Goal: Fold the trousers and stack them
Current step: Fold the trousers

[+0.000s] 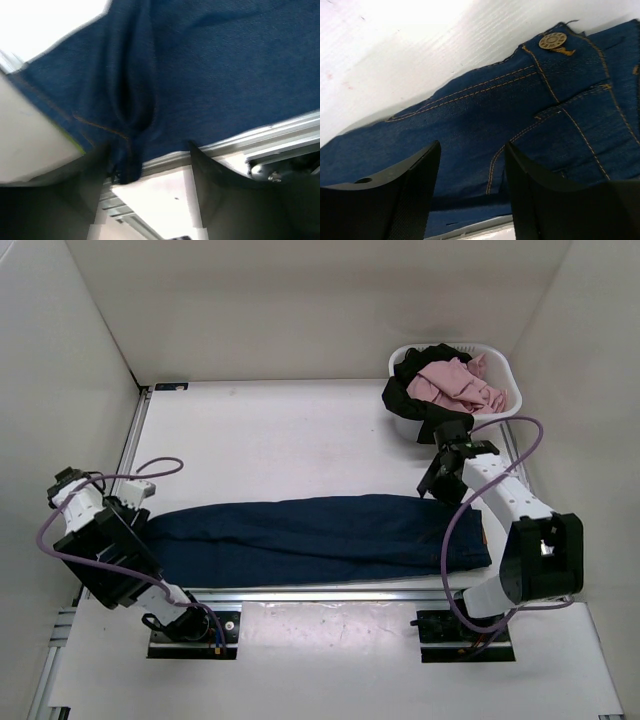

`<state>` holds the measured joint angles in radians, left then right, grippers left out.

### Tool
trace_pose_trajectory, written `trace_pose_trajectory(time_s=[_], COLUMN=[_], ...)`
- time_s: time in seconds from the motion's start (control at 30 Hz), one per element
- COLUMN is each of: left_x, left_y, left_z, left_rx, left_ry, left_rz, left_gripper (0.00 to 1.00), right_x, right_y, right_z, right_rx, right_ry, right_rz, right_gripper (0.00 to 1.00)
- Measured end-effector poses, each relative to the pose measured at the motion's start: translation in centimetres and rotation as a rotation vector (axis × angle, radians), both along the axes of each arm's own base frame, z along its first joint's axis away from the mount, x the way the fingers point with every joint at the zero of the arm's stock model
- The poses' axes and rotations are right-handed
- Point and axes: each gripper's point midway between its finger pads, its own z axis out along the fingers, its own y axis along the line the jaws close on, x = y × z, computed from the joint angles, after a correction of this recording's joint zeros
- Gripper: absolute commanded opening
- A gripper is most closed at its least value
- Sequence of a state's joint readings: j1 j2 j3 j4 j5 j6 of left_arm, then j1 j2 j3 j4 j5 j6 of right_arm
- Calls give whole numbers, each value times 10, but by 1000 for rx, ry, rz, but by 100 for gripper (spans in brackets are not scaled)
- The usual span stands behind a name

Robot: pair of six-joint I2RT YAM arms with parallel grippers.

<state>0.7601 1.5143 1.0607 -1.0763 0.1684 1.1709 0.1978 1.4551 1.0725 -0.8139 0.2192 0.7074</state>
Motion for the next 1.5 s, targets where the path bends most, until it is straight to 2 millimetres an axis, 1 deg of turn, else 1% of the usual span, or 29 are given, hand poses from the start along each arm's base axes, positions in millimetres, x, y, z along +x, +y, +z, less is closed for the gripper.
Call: trace_pose_trajectory(time_s=[0.03, 0.07, 0.1, 0.13, 0.23, 0.27, 0.33, 0.37, 0.47, 0.53, 0.57, 0.6, 0.67, 0.7, 0.77, 0.83, 0.9, 1.0, 1.03, 1.07, 1.1, 1.13, 1.23, 1.27, 1.3, 1.33, 1.4, 1.43, 1.5], left_x=[-3, -6, -8, -10, -11, -9, 2, 10, 30, 32, 29, 25, 14, 7, -11, -29, -41, -53, -55, -57, -59, -59, -63, -64, -65, -64, -53, -43, -15], left_y=[-2, -4, -5, -4, 2, 5, 15, 23, 42, 44, 42, 39, 37, 38, 36, 32, 31, 34, 35, 36, 38, 40, 45, 45, 43, 41, 43, 46, 60], left_z=[-2, -4, -5, -6, -5, -2, 9, 19, 68, 101, 109, 111, 96, 82, 45, 17, 4, -8, -11, -12, -13, -12, -10, -9, -9, -5, 17, 35, 78], left_rx=[-8, -14, -14, -7, 22, 34, 85, 134, 332, 476, 529, 567, 595, 592, 540, 495, 490, 504, 512, 519, 526, 536, 561, 557, 541, 516, 474, 455, 482], left_ry=[13, 27, 39, 48, 58, 48, -3, -54, -241, -340, -363, -368, -316, -271, -159, -73, -23, 30, 39, 46, 55, 61, 89, 95, 98, 96, 64, 30, -69], left_rz=[-1, -3, -4, -7, 2, 3, -1, -10, -89, -168, -208, -245, -307, -333, -378, -411, -436, -471, -481, -489, -497, -504, -519, -521, -524, -525, -520, -509, -469], left_gripper=[45, 27, 14, 14, 14, 14, 14, 14, 14, 14, 14, 14, 14, 14, 14, 14, 14, 14, 16, 23, 34, 59, 80, 90, 94, 98, 100, 100, 100], right_x=[-1, -1, -2, -3, -12, -17, -30, -38, -67, -71, -71, -71, -71, -71, -72, -73, -75, -81, -83, -86, -88, -90, -89, -88, -85, -78, -62, -53, -34], right_y=[1, 2, 2, 3, 2, 0, -7, -11, -21, -21, -22, -22, -22, -23, -25, -28, -33, -40, -42, -44, -46, -47, -51, -51, -53, -54, -51, -49, -38], right_z=[-5, -8, -11, -15, -27, -32, -46, -54, -78, -79, -79, -79, -79, -78, -78, -78, -78, -78, -78, -77, -77, -76, -73, -70, -66, -61, -47, -40, -25], right_rx=[3, 6, 9, 13, 22, 26, 30, 33, 63, 117, 133, 144, 159, 162, 161, 162, 162, 167, 165, 162, 156, 151, 132, 124, 112, 97, 72, 56, 26], right_ry=[18, 32, 43, 55, 94, 111, 159, 187, 285, 298, 295, 293, 290, 287, 283, 281, 280, 280, 277, 276, 277, 278, 272, 272, 263, 245, 195, 167, 102], right_rz=[1, 1, -1, -7, -33, -49, -92, -120, -210, -265, -281, -292, -312, -317, -324, -338, -358, -383, -387, -387, -382, -373, -325, -304, -282, -256, -189, -153, -71], right_gripper=[54, 50, 46, 36, 21, 13, 8, 4, 0, 0, 0, 0, 0, 0, 0, 0, 0, 0, 0, 0, 0, 0, 2, 4, 6, 11, 18, 22, 24])
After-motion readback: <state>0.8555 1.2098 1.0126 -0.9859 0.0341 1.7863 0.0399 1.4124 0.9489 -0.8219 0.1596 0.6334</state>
